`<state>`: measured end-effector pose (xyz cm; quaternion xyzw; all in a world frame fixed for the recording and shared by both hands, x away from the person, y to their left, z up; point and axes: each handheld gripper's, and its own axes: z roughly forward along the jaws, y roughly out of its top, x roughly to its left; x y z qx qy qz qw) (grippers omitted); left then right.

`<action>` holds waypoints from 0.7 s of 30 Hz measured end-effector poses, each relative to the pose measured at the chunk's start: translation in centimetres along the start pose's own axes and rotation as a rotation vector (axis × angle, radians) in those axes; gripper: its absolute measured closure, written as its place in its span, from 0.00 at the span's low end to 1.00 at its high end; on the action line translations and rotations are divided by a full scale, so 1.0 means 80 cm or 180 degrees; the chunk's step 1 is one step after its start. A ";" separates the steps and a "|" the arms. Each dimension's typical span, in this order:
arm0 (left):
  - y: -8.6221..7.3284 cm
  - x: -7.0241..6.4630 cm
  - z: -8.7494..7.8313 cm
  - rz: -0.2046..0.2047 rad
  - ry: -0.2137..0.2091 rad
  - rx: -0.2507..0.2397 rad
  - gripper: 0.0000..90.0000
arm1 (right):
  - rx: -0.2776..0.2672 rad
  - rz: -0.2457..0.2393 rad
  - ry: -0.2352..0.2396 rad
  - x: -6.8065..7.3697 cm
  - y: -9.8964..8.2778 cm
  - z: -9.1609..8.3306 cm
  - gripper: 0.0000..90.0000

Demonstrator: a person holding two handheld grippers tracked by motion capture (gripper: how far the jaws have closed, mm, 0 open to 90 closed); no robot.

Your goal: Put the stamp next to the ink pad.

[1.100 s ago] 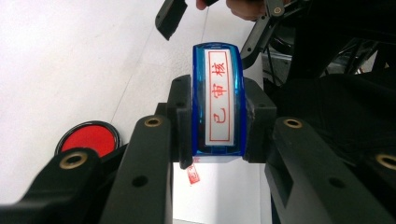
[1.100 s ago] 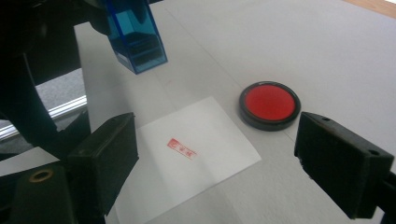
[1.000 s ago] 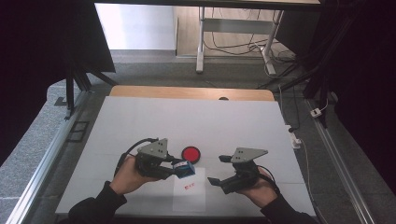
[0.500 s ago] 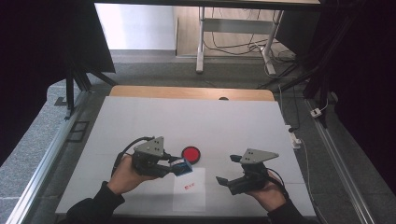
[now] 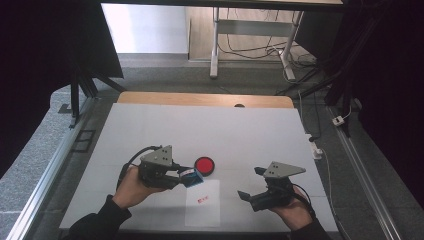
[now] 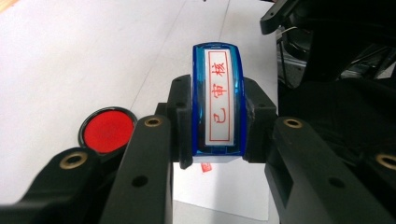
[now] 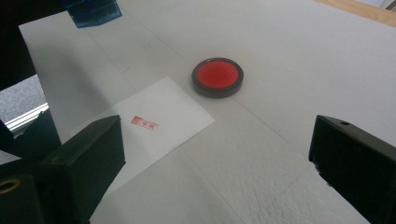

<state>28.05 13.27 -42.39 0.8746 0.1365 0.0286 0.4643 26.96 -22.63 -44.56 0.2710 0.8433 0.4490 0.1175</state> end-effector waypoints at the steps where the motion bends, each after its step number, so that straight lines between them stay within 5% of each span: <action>1: -0.002 0.001 -0.002 -0.0015 0.0015 0.0000 0.77 | -0.0005 0.0002 -0.0018 0.000 -0.001 -0.001 0.04; 21: -0.021 0.005 -0.030 -0.0207 0.0290 -0.0035 0.77 | -0.0015 0.0159 -0.0347 -0.010 -0.020 -0.030 0.00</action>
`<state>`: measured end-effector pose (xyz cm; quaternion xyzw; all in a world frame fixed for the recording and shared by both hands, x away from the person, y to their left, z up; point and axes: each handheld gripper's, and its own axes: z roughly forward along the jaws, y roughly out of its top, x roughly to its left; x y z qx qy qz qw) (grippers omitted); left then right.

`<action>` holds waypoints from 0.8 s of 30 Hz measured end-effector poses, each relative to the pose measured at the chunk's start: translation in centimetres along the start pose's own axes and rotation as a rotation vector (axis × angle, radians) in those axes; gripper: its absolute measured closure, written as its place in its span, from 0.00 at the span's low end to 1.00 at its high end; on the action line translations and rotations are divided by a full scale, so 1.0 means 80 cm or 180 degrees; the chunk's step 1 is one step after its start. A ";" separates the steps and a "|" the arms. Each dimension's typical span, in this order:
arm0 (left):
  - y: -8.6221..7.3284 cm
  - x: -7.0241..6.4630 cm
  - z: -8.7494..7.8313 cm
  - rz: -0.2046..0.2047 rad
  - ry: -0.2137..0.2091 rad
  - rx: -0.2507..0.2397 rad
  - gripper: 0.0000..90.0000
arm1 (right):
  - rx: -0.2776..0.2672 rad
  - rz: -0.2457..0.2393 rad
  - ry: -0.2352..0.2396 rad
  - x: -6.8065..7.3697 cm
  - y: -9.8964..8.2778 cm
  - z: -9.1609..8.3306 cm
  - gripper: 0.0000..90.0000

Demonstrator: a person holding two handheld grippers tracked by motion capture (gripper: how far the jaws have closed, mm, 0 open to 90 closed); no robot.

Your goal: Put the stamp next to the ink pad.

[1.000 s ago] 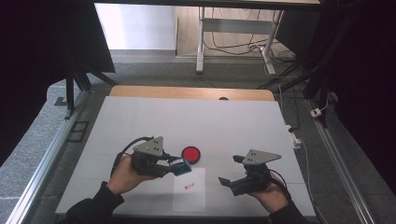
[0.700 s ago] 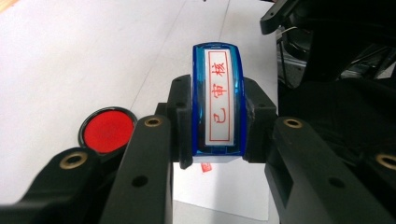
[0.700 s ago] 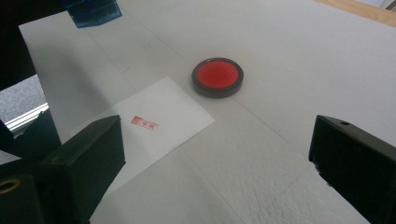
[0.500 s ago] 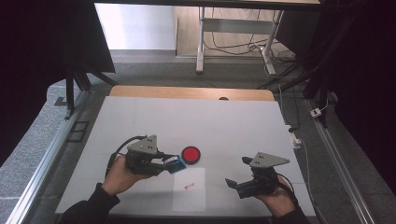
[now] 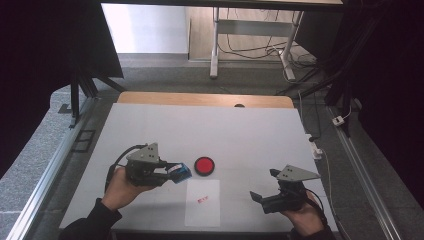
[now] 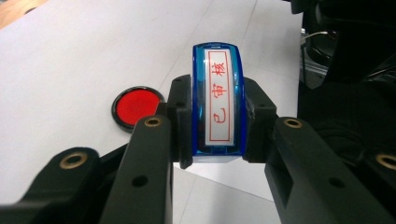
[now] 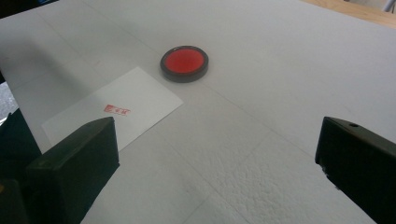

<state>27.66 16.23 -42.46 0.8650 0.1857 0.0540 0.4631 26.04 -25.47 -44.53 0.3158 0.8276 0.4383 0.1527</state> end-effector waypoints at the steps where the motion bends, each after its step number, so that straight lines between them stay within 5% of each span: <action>1: -0.001 0.000 -0.002 -0.0019 0.0013 -0.0005 0.77 | -0.0007 0.0013 -0.0017 -0.001 -0.001 -0.001 0.00; 24: -0.049 0.008 -0.037 -0.0395 0.0411 0.0078 0.77 | 0.0136 0.0211 -0.0328 -0.007 -0.029 -0.030 0.00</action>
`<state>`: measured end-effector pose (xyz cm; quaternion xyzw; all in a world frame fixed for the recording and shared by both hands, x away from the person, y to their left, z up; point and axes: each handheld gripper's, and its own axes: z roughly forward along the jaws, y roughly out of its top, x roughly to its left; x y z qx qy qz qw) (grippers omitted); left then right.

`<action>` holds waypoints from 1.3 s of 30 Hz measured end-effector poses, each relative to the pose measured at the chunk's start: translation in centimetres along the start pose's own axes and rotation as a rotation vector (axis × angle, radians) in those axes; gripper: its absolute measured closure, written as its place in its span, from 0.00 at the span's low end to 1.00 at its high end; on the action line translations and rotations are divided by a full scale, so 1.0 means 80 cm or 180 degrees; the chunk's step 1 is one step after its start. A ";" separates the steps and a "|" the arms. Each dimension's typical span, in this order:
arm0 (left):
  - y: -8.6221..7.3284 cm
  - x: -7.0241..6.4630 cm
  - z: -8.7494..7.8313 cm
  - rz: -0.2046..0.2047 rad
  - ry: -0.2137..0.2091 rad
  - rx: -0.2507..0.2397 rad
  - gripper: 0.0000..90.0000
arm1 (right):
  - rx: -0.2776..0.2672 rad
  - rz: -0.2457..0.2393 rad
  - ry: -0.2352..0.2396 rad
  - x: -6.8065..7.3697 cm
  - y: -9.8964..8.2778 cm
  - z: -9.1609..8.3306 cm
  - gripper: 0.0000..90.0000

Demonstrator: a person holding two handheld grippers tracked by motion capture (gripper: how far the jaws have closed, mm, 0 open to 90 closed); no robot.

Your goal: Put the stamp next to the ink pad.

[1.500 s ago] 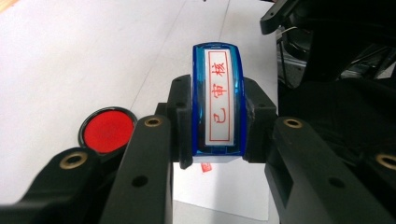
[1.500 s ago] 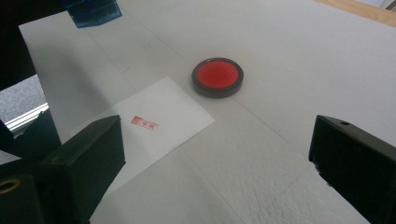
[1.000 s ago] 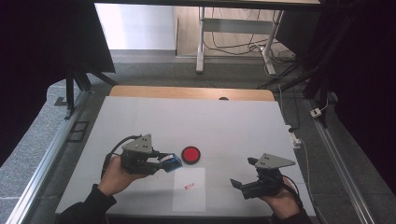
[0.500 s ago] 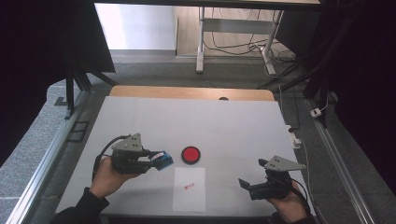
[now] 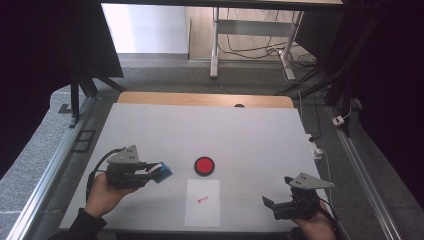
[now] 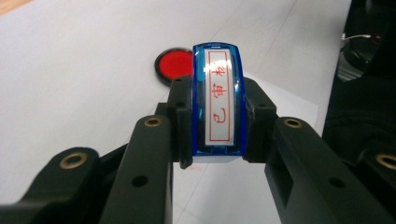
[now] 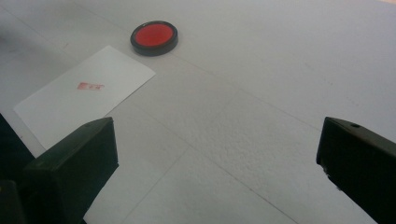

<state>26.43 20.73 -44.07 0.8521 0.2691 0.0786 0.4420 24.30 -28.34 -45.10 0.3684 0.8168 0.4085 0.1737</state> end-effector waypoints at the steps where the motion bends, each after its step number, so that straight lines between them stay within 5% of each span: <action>1: -0.003 0.000 -0.001 -0.0018 0.0032 0.0010 0.77 | 0.0017 0.0003 -0.0006 0.000 -0.001 -0.001 0.00; 12: -0.027 0.007 -0.004 -0.0190 0.0242 0.0254 0.77 | 0.0044 0.0044 -0.0043 -0.002 -0.010 -0.010 0.00; 39: -0.051 0.022 0.055 -0.0174 0.0415 0.0935 0.77 | 0.0047 0.0060 -0.0031 -0.002 -0.013 -0.012 0.00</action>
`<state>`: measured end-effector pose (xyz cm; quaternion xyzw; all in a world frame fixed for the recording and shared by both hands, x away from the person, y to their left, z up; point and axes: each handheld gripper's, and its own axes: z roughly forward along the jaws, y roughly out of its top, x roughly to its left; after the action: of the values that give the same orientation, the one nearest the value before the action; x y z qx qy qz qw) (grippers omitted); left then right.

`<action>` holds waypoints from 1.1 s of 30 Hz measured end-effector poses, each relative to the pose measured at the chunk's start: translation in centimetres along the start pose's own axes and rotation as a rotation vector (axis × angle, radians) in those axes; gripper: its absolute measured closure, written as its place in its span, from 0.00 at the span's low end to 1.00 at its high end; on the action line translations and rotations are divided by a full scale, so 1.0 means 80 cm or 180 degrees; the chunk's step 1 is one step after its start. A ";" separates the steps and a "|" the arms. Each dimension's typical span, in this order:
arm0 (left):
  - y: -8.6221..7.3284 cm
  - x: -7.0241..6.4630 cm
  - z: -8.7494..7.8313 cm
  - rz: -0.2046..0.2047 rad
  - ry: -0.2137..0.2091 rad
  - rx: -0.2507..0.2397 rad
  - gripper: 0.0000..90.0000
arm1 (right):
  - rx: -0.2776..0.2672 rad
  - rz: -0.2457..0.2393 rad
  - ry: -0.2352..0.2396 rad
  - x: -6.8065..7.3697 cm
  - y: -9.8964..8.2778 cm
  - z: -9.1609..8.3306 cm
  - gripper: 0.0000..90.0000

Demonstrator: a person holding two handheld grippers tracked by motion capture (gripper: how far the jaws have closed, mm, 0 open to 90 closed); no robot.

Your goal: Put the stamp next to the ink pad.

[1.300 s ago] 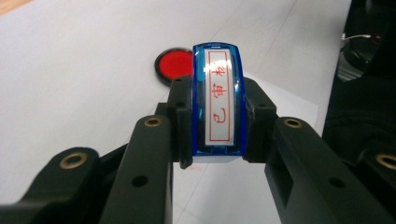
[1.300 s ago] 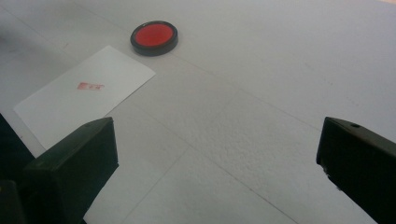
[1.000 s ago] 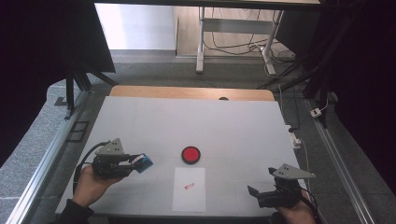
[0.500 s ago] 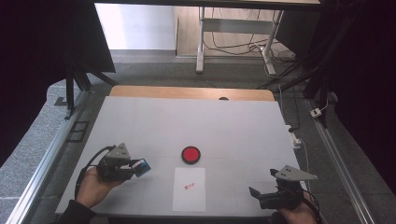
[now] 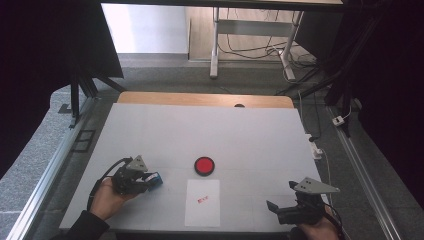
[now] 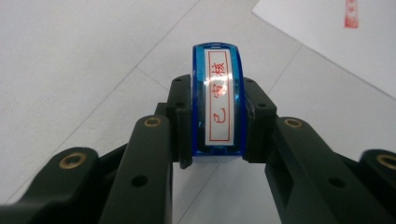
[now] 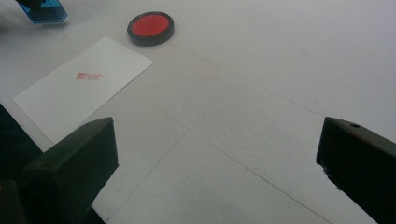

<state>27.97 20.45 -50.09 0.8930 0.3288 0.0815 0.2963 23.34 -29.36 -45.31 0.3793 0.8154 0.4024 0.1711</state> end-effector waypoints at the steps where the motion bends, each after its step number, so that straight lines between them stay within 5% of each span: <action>1: 0.000 0.000 0.002 -0.0002 0.0004 0.0032 0.77 | 0.0001 -0.0003 -0.0002 0.000 0.000 0.000 0.00; 5: -0.002 0.001 0.007 -0.0024 0.0015 0.0110 0.77 | 0.0002 -0.0005 0.0005 0.000 0.000 0.000 0.00; 13: -0.003 0.002 0.004 -0.0069 0.0043 0.0023 0.68 | -0.0004 -0.0005 0.0012 0.000 0.000 0.000 0.00; 26: -0.015 -0.010 -0.049 -0.0322 -0.0007 -0.0536 0.26 | 0.0022 0.0032 0.0007 0.000 -0.001 -0.002 0.00; 33: -0.036 -0.018 -0.076 -0.0563 0.0009 -0.0760 0.13 | 0.0028 0.0076 0.0001 -0.001 -0.002 -0.003 0.00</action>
<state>23.26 24.16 -46.74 0.8188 0.3946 0.0948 0.4059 23.19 -29.58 -45.27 0.3898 0.8127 0.4008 0.1645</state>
